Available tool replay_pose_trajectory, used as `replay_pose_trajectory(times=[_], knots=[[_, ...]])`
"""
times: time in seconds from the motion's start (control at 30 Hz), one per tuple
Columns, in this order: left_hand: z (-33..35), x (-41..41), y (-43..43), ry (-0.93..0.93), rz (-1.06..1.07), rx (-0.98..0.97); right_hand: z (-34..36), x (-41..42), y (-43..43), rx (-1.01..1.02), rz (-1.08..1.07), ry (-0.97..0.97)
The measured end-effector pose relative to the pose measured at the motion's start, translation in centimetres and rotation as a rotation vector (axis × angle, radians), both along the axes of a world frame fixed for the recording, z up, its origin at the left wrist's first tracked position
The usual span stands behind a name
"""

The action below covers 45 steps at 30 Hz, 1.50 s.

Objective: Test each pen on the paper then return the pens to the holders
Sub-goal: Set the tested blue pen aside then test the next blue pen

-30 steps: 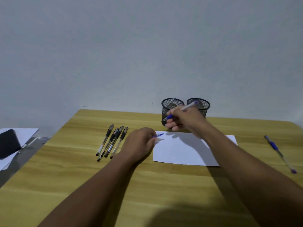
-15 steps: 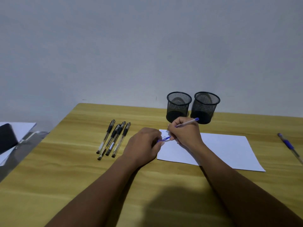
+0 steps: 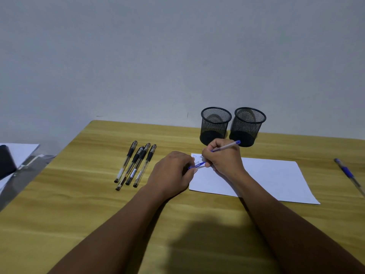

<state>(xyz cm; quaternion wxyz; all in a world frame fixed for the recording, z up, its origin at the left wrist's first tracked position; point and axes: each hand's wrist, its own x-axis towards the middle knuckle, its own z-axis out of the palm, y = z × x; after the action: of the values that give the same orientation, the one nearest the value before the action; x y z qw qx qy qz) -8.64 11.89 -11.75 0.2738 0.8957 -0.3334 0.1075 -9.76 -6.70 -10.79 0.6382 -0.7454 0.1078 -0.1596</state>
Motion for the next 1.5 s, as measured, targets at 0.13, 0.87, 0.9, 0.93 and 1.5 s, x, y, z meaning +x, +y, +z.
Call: replay_pose_trajectory(times=[0.13, 0.87, 0.9, 0.93, 1.5], knots=[[0.0, 0.0, 0.0, 0.001, -0.003, 0.004, 0.0, -0.1, -0.1, -0.005, -0.018, 0.020], [0.4, -0.2, 0.0, 0.016, 0.015, 0.022, 0.0, 0.0, -0.4, -0.003, -0.027, 0.050], [0.4, -0.1, -0.1, 0.016, 0.013, 0.023, 0.0, 0.0, -0.5, -0.003, -0.026, 0.050], [0.4, -0.1, -0.1, 0.017, 0.011, 0.024, 0.1, 0.0, -0.5, -0.003, -0.024, 0.048], [4.5, -0.7, -2.6, -0.035, 0.048, -0.020, 7.6, -4.6, -3.7, 0.222, 0.202, 0.194]])
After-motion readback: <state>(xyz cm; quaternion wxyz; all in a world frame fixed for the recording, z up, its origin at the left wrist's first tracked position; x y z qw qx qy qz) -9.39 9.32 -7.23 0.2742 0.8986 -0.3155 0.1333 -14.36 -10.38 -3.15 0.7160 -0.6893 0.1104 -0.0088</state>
